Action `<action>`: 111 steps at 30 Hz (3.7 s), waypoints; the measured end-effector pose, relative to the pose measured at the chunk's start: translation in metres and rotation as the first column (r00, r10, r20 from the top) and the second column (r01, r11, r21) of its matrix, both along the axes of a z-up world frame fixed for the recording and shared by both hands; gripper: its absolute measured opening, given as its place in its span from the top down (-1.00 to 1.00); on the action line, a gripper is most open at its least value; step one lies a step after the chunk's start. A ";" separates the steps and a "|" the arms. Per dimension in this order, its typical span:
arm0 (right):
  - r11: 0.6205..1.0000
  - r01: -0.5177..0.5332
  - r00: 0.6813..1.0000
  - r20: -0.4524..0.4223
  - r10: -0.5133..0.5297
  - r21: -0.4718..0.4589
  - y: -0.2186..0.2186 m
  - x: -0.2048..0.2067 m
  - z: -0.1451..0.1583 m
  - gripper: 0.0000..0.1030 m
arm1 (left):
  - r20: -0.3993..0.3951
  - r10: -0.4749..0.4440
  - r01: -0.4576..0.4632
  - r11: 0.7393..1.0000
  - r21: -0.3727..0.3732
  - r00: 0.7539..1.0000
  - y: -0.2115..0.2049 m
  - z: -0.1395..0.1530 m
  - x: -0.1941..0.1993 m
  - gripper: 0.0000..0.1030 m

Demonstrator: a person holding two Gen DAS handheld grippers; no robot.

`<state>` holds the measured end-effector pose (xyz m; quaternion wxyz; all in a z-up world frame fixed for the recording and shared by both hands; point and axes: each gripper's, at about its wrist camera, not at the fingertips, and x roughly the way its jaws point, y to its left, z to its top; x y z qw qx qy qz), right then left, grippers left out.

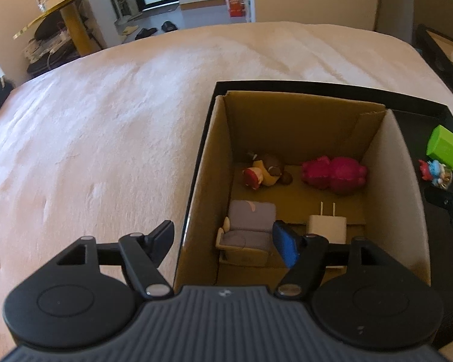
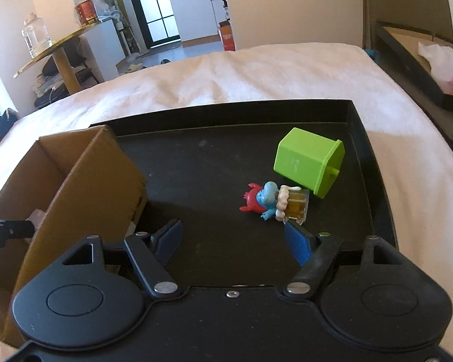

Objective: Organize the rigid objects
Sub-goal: 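Close the right gripper on the blue smurf figure with beer mug, then carry the smurf figure into the box and release it with the right gripper, then move the open right gripper back to the green hexagonal cube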

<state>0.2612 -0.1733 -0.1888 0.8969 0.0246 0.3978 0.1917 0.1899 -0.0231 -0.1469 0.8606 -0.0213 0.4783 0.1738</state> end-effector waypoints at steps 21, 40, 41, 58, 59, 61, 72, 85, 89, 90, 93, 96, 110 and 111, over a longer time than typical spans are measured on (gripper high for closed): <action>0.980 0.149 0.989 0.017 -0.148 -0.131 0.014 0.028 -0.023 -0.15 | 0.041 0.050 -0.052 0.997 0.049 0.998 0.004 0.008 0.011 -0.37; 0.993 0.112 0.992 0.068 -0.110 -0.026 0.016 0.002 0.044 -0.14 | 0.042 0.030 -0.029 0.999 -0.022 0.999 0.022 0.012 -0.007 -0.37; 0.993 0.112 0.991 0.072 -0.110 -0.023 0.016 0.001 0.047 -0.14 | 0.046 0.024 -0.023 0.999 -0.022 0.999 0.022 0.013 -0.009 -0.37; 0.995 -0.099 0.985 0.142 0.097 0.012 0.060 -0.036 0.080 -0.15 | 0.085 -0.014 0.021 0.996 -0.089 0.996 0.028 0.017 -0.029 -0.36; 0.993 -0.121 0.983 0.141 0.119 0.008 0.065 -0.037 0.079 -0.15 | 0.086 -0.018 0.026 0.995 -0.093 0.996 0.029 0.017 -0.029 -0.36; 0.988 -0.153 0.978 0.139 0.153 -0.007 0.075 -0.038 0.077 -0.15 | 0.086 -0.026 0.035 0.994 -0.104 0.996 0.031 0.015 -0.030 -0.30; 0.964 -0.253 0.952 0.154 0.263 -0.084 0.129 -0.047 0.076 -0.16 | 0.070 -0.033 0.046 0.980 -0.194 0.997 0.045 0.007 -0.037 0.47; 0.982 -0.180 0.965 0.184 0.187 -0.055 0.108 -0.070 0.096 -0.31 | 0.079 -0.062 0.078 0.972 -0.222 0.995 0.046 0.006 -0.046 0.80; 0.992 -0.125 0.972 0.194 0.130 -0.034 0.087 -0.073 0.101 -0.33 | 0.077 -0.064 0.079 0.973 -0.217 0.995 0.044 0.007 -0.046 0.80; 0.993 -0.114 0.974 0.195 0.117 -0.029 0.082 -0.073 0.101 -0.35 | 0.077 -0.065 0.080 0.974 -0.213 0.995 0.044 0.007 -0.046 0.79; 0.996 -0.084 0.977 0.197 0.086 -0.019 0.070 -0.074 0.101 -0.39 | 0.076 -0.067 0.082 0.976 -0.204 0.995 0.042 0.008 -0.045 0.79; 0.998 -0.062 0.979 0.194 0.063 -0.011 0.058 -0.075 0.099 -0.40 | 0.071 -0.063 0.077 0.977 -0.201 0.995 0.042 0.008 -0.044 0.80; 1.000 -0.003 0.990 0.143 0.003 0.004 0.026 -0.069 0.076 -0.44 | 0.068 -0.058 0.067 0.986 -0.149 0.996 0.034 0.010 -0.041 0.80; 1.000 0.001 0.990 0.140 -0.001 0.005 0.024 -0.068 0.075 -0.44 | 0.065 -0.060 0.069 0.987 -0.144 0.996 0.034 0.011 -0.040 0.80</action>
